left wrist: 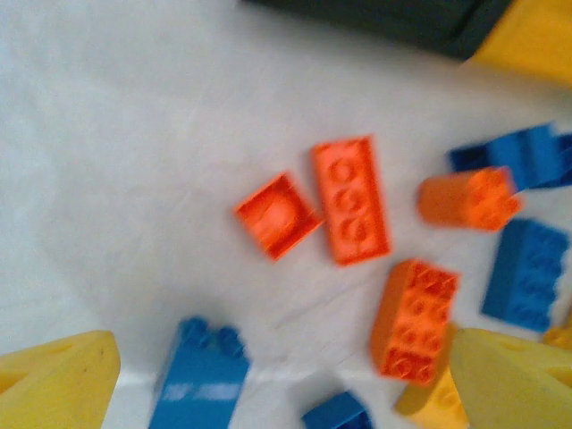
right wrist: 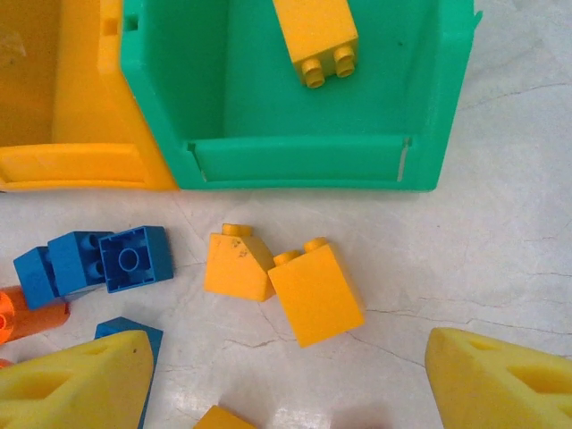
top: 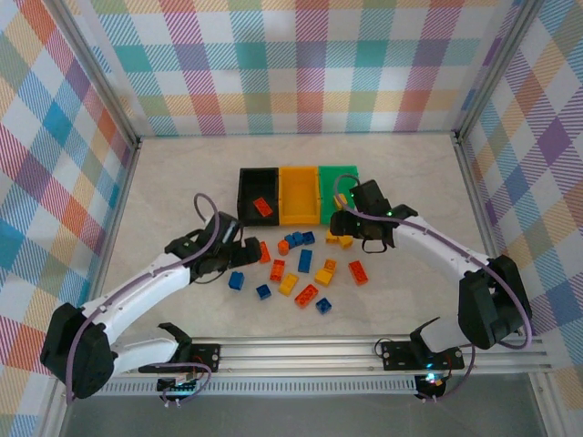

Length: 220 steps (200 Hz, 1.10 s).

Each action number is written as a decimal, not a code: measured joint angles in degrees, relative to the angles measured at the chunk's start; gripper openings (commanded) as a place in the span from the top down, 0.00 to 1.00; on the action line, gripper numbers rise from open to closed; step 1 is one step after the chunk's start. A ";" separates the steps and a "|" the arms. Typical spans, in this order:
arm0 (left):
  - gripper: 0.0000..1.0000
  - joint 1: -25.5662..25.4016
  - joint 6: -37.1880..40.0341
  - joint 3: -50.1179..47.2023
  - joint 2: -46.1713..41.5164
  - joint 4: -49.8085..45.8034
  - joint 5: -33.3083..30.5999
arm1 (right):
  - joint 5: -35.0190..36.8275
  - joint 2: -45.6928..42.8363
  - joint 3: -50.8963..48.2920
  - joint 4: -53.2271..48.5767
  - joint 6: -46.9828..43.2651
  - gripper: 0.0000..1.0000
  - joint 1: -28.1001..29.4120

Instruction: Sort the legos into containers by color

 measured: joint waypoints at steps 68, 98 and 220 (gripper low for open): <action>0.18 -1.31 -2.93 -6.19 3.58 0.81 1.33 | 0.02 -0.66 -0.72 0.72 -0.02 0.20 0.00; 0.28 -1.64 -2.49 -6.71 6.19 3.04 1.07 | 0.04 -0.87 -1.01 0.72 -0.02 0.19 0.00; 0.72 -2.05 0.00 -6.58 10.12 4.52 -1.36 | 0.17 -1.40 -1.44 0.72 0.00 0.20 -0.37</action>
